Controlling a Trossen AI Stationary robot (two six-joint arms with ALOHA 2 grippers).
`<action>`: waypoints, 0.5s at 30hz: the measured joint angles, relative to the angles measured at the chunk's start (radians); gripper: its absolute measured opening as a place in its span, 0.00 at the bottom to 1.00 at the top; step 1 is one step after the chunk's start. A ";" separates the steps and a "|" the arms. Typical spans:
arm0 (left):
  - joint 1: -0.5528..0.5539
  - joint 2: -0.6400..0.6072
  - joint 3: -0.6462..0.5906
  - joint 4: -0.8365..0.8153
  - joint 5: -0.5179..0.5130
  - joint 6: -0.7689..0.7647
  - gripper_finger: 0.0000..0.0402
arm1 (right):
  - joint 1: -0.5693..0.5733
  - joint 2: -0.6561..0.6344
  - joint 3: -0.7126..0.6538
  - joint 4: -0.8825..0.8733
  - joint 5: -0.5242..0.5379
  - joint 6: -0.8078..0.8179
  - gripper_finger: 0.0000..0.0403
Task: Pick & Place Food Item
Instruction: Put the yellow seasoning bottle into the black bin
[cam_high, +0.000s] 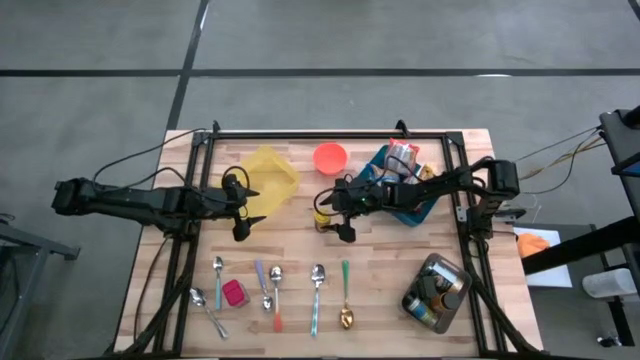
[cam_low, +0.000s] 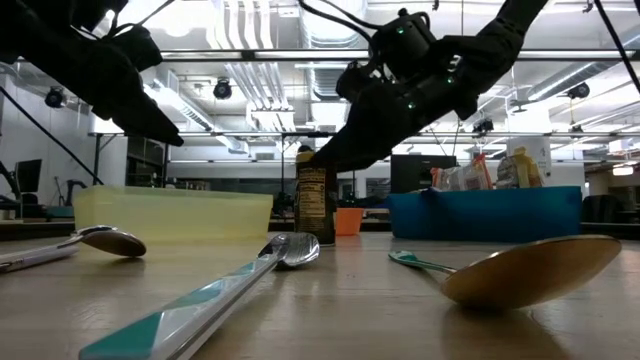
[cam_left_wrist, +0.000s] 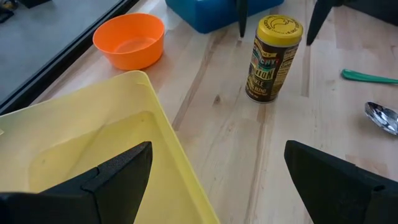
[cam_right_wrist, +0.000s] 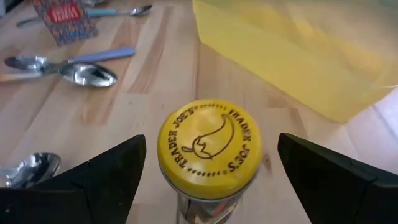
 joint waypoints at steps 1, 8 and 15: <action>0.000 0.000 0.000 0.000 0.000 0.000 0.92 | 0.000 0.009 0.008 0.000 0.000 -0.001 0.90; 0.000 0.000 0.000 -0.001 0.000 0.000 0.92 | 0.001 0.055 0.067 -0.017 0.000 0.003 0.90; 0.000 0.000 0.000 -0.003 0.000 0.001 0.92 | 0.000 0.061 0.091 -0.044 -0.001 0.000 0.90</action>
